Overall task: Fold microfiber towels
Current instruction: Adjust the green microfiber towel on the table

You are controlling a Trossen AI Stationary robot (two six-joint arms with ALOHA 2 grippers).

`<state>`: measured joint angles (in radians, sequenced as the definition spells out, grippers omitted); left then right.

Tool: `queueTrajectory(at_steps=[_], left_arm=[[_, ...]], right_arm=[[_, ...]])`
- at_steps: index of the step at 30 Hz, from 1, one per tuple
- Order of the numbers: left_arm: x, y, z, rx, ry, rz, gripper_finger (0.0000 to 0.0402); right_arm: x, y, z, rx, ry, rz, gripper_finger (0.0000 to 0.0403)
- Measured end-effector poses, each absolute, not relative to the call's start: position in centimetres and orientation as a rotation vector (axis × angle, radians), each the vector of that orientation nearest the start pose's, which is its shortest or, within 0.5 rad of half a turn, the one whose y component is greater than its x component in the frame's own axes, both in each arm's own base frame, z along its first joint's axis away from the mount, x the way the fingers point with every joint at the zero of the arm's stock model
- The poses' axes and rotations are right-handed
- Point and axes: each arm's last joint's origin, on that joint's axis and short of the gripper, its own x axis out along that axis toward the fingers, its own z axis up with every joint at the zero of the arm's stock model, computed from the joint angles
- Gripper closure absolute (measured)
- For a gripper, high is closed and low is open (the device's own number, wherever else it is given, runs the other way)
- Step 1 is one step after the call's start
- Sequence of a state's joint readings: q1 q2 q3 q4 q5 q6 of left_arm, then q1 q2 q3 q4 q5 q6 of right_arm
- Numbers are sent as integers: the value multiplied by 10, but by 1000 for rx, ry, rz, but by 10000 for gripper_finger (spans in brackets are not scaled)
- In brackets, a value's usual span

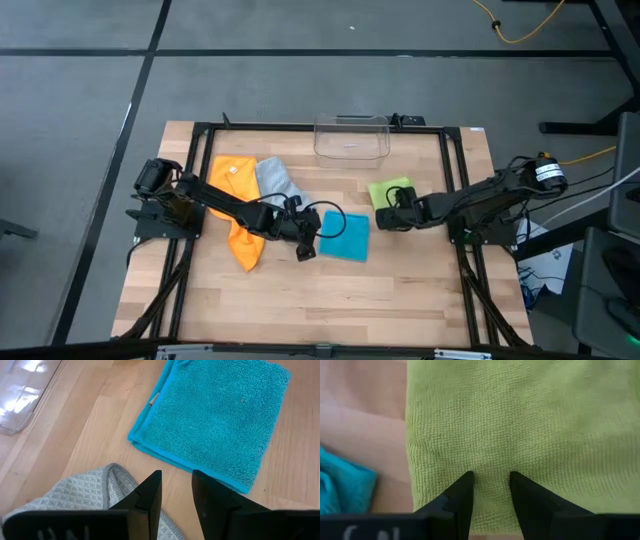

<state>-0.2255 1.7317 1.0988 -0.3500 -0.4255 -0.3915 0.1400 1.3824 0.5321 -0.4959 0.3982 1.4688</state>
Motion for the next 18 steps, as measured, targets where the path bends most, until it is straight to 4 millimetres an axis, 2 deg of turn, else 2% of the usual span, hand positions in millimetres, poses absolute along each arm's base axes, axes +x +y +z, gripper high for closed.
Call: queueTrajectory(at_steps=[5,18], left_arm=[[341,-67,189,-46,876,357,301],[341,-67,189,-70,871,368,301]], right_arm=[[197,30,128,958,926,-1025,270],[189,75,124,1164,813,-1060,270]])
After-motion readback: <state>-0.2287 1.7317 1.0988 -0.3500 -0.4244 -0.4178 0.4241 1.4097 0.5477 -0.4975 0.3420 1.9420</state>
